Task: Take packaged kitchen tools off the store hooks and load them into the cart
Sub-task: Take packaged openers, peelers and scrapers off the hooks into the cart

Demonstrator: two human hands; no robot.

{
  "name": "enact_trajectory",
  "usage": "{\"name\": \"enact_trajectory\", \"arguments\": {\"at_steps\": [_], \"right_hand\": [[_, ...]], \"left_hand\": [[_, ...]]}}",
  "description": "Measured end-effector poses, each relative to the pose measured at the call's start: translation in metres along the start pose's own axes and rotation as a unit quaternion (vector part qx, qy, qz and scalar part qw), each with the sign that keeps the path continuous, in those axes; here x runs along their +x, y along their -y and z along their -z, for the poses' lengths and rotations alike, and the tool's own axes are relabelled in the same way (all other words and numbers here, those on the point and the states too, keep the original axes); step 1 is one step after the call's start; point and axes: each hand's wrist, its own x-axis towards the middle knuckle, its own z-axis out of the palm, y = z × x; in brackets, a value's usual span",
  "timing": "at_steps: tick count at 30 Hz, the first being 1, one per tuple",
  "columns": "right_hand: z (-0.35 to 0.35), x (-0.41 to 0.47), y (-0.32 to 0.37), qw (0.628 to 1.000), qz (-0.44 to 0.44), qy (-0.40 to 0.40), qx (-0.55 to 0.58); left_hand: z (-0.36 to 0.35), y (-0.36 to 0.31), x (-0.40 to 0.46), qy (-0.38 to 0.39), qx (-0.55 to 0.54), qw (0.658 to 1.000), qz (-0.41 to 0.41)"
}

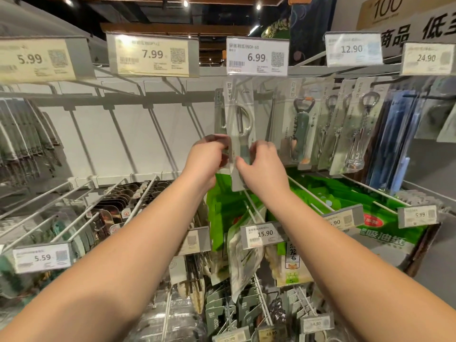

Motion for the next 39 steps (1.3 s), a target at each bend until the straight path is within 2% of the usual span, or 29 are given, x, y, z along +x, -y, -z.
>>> {"name": "enact_trajectory", "arguments": {"at_steps": [3, 8, 14, 24, 32, 39], "right_hand": [[-0.018, 0.024, -0.002, 1.000, -0.022, 0.015, -0.002], [-0.046, 0.065, -0.001, 0.996, -0.087, 0.036, -0.009], [-0.074, 0.095, -0.008, 0.995, -0.083, 0.021, -0.048], [-0.097, 0.119, -0.015, 0.997, -0.054, 0.014, -0.062], [-0.103, 0.128, -0.016, 0.997, -0.066, 0.023, -0.042], [-0.095, 0.119, -0.017, 0.995, -0.076, 0.037, -0.055]], "left_hand": [[-0.001, 0.003, 0.030, -0.031, 0.035, 0.999, 0.024], [0.002, 0.008, 0.069, -0.014, 0.138, 0.990, -0.022], [0.003, 0.014, 0.104, -0.025, 0.184, 0.983, -0.014], [0.006, 0.015, 0.132, 0.025, 0.180, 0.983, -0.005], [0.010, 0.022, 0.144, 0.025, 0.188, 0.982, -0.006], [0.027, 0.012, 0.132, 0.015, 0.243, 0.970, -0.003]]}}
